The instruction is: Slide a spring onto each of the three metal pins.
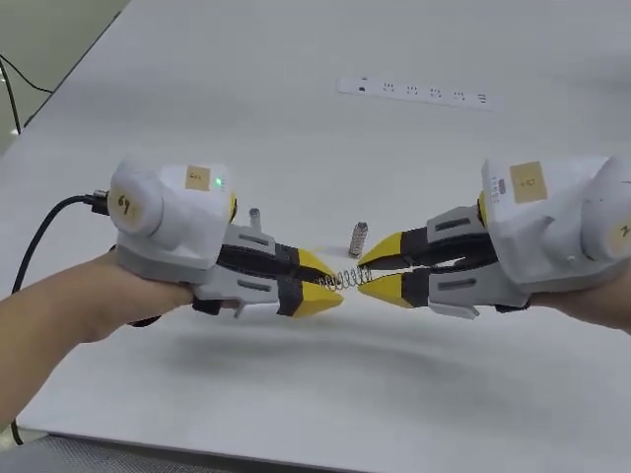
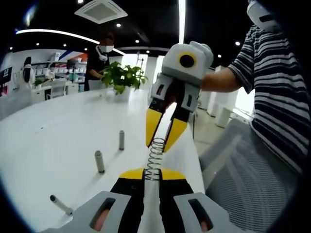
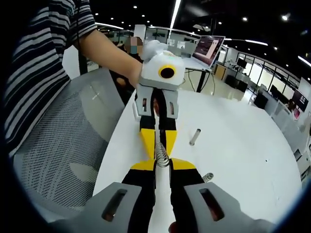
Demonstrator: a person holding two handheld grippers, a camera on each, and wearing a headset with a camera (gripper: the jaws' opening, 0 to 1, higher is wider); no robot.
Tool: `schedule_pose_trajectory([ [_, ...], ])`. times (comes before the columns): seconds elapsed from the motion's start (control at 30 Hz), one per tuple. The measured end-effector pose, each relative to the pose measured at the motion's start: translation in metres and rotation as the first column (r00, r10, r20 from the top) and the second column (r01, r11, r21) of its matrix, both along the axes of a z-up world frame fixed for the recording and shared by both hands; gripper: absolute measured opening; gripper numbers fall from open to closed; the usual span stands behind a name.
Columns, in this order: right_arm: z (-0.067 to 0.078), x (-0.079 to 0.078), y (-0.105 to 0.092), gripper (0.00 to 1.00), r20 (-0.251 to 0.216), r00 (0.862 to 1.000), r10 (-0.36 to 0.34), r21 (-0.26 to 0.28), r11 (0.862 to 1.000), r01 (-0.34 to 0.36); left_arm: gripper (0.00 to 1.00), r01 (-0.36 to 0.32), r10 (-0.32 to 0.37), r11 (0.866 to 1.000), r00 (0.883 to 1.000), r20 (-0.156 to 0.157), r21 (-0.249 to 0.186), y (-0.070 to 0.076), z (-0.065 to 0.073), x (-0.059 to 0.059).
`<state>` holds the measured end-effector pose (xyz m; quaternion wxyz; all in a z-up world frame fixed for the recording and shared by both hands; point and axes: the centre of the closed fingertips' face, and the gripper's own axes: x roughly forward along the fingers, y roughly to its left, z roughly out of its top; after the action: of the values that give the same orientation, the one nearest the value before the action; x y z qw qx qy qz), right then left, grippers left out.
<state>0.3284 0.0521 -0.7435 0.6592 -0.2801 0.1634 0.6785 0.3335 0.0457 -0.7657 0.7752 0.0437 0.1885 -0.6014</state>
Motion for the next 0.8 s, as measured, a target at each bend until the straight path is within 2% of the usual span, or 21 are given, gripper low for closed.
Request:
schedule_pose_trajectory([
  [0.27,0.013,-0.005,0.016,0.08,-0.046,0.999,-0.006,0.076,0.997,0.009,0.02,0.003,-0.003,1.0,1.0,0.007,0.02,-0.003,-0.004,-0.001],
  [0.33,0.016,-0.005,0.02,0.08,-0.046,0.999,-0.009,0.088,0.996,0.013,0.02,0.007,-0.007,1.0,1.0,0.007,0.019,-0.004,-0.003,-0.001],
  [0.53,0.019,-0.003,0.029,0.07,-0.033,0.999,-0.033,0.113,0.993,0.037,0.02,0.008,-0.008,1.0,1.0,0.015,0.017,-0.006,-0.001,0.001],
  [0.8,0.02,-0.004,0.033,0.07,0.023,0.999,-0.023,0.109,0.994,0.02,0.03,0.002,-0.002,1.0,1.0,0.02,0.014,-0.005,0.001,0.001],
])
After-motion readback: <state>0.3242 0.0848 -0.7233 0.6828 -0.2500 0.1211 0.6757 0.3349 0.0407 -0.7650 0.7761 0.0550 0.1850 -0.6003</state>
